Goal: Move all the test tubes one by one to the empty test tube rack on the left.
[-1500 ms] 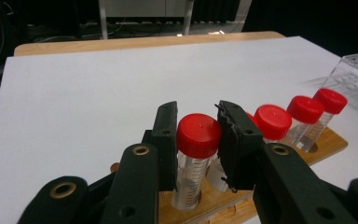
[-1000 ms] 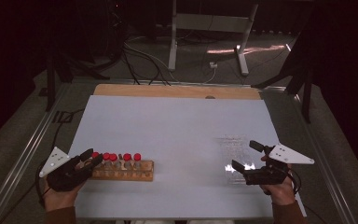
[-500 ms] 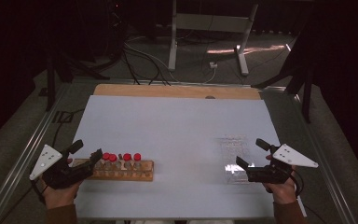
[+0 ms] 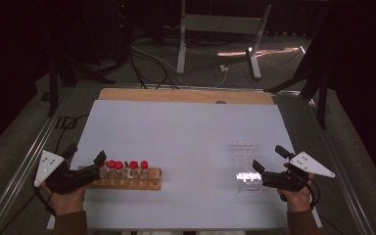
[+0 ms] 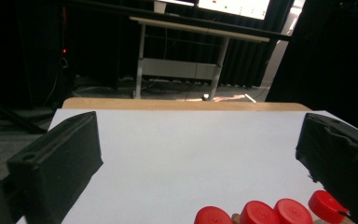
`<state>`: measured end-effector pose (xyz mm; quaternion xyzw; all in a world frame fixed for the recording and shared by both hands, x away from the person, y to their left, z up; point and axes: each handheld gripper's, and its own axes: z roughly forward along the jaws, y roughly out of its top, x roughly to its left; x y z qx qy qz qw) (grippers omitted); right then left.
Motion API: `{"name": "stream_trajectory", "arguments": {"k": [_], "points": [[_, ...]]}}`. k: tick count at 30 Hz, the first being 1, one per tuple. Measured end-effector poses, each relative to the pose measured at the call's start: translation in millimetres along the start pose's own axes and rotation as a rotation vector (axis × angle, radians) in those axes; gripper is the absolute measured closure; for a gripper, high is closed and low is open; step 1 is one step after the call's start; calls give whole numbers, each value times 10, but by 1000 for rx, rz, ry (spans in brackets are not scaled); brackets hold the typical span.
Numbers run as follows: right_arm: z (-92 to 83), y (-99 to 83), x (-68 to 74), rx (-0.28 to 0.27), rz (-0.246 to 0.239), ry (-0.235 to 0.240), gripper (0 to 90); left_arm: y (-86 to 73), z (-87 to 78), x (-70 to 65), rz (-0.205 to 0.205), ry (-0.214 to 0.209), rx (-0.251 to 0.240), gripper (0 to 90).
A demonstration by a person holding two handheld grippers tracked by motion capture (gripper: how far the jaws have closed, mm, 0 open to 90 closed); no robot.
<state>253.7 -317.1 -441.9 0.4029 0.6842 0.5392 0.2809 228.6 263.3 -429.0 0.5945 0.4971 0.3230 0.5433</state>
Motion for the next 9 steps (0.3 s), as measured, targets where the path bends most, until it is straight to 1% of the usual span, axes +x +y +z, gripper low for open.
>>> {"name": "stream_trajectory", "arguments": {"k": [5, 9], "points": [[5, -21, -16, 5, 6, -18, 0, -2, 6, -3, 7, -2, 1, 6], [20, -30, -6, 8, 2, -19, 0, -5, 2, 5, 6, 4, 3, 5]]}}
